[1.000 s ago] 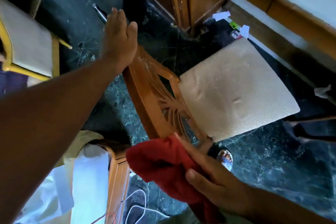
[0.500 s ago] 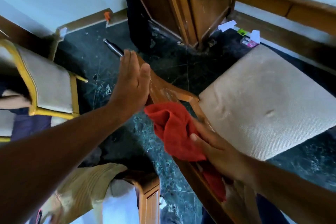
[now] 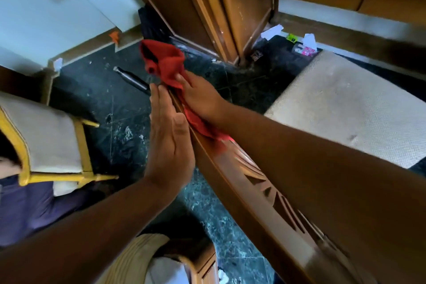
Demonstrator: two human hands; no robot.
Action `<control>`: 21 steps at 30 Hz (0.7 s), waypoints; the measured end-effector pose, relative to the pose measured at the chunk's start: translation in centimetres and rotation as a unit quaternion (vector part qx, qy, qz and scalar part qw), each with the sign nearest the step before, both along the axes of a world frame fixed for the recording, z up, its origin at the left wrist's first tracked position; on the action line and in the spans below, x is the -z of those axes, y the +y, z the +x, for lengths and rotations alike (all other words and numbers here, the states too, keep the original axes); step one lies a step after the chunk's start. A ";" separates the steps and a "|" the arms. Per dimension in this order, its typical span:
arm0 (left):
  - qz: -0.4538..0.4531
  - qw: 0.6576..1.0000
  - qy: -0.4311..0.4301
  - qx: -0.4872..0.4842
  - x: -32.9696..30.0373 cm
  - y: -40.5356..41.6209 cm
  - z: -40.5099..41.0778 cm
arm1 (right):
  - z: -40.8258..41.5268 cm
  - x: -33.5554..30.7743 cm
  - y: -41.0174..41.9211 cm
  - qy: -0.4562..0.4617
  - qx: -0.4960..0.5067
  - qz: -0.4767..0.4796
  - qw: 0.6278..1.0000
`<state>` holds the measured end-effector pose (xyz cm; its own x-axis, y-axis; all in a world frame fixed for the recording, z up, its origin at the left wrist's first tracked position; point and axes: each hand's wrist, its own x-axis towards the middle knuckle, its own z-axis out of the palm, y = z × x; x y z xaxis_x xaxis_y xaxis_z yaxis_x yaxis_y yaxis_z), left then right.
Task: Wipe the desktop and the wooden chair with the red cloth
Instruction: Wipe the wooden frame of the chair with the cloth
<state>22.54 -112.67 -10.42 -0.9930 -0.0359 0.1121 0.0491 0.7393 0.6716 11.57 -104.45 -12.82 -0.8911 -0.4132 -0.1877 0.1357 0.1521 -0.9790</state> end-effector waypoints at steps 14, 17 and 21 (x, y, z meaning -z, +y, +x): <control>0.041 0.998 -0.021 -0.038 0.1 0.1 0.2 | 10.4 0.0 8.0 0.031 -0.081 -0.098 0.991; 0.058 0.997 -0.020 -0.040 -0.1 0.3 0.2 | 3.8 -0.8 2.9 0.025 -0.058 -0.068 0.996; -0.027 0.999 -0.020 -0.030 -0.8 0.6 0.4 | -0.7 -0.9 0.7 -0.023 -0.066 -0.061 0.996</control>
<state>22.91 -112.09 -9.64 -0.9930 -0.0905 0.0755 -0.0227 0.7753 0.6311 10.82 -103.77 -11.96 -0.8196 -0.5478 -0.1680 0.1670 0.0522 -0.9846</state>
